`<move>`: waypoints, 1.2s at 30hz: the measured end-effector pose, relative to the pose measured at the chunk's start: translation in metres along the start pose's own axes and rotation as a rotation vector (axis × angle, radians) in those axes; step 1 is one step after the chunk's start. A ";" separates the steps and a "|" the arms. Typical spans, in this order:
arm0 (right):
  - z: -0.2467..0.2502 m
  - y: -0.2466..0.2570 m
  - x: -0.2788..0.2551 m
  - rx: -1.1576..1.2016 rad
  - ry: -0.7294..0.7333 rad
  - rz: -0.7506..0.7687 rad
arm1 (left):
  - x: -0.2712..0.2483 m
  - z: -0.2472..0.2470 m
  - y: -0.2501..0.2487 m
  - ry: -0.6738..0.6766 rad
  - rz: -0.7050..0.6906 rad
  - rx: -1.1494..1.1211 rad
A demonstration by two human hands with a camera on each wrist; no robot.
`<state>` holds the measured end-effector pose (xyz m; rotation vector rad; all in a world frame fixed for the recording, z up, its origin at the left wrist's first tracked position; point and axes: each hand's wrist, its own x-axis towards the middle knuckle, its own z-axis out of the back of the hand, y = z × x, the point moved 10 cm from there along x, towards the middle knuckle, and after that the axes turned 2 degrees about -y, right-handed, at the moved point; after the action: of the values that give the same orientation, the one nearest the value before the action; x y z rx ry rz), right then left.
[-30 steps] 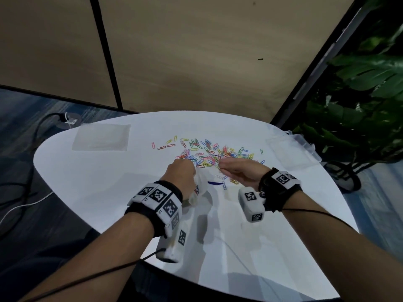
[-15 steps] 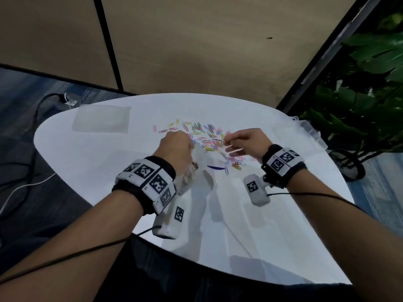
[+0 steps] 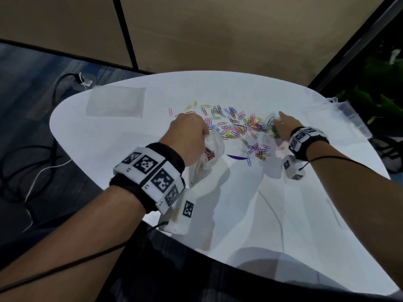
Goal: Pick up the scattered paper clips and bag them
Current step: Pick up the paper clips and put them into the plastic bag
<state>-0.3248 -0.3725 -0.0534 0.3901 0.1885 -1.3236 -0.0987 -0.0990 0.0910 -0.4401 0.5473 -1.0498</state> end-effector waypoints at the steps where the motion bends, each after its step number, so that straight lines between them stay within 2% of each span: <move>1: -0.003 0.012 -0.009 -0.030 0.014 0.049 | 0.000 -0.001 -0.001 0.003 0.002 0.005; 5: -0.023 0.042 -0.032 -0.167 -0.022 0.248 | -0.001 -0.010 -0.003 0.021 0.007 -0.001; 7: -0.023 0.053 -0.041 -0.228 -0.113 0.315 | -0.001 -0.013 -0.004 0.020 0.004 -0.006; 10: -0.019 0.058 -0.048 -0.323 -0.178 0.316 | 0.000 -0.015 -0.004 0.020 0.000 -0.008; 12: -0.012 0.051 -0.049 -0.245 -0.164 0.242 | 0.001 -0.016 -0.004 0.025 -0.001 -0.011; 15: 0.007 0.020 -0.048 0.114 -0.176 0.056 | 0.003 -0.016 -0.006 0.033 -0.007 -0.012; 18: -0.003 -0.010 -0.054 0.668 -0.002 -0.136 | 0.002 -0.017 -0.007 0.036 -0.013 -0.012; 22: 0.006 0.024 -0.099 1.371 0.174 -0.160 | 0.001 -0.018 -0.008 0.037 -0.005 -0.011; 24: 0.013 0.056 -0.132 1.504 0.302 -0.115 | 0.001 -0.020 -0.009 0.038 0.004 -0.013; 26: 0.012 0.086 -0.162 1.563 0.424 -0.070 | 0.000 -0.021 -0.010 0.032 0.008 -0.009; 28: 0.003 0.109 -0.182 1.564 0.477 -0.041 | 0.000 -0.022 -0.011 0.019 0.014 -0.008; 36: -0.031 0.139 -0.194 1.193 0.304 -0.003 | -0.001 -0.023 -0.016 -0.023 0.026 -0.027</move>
<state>-0.2349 -0.1590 0.0101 1.5938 -0.3867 -1.2547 -0.1242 -0.1068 0.0830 -0.4675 0.5457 -1.0119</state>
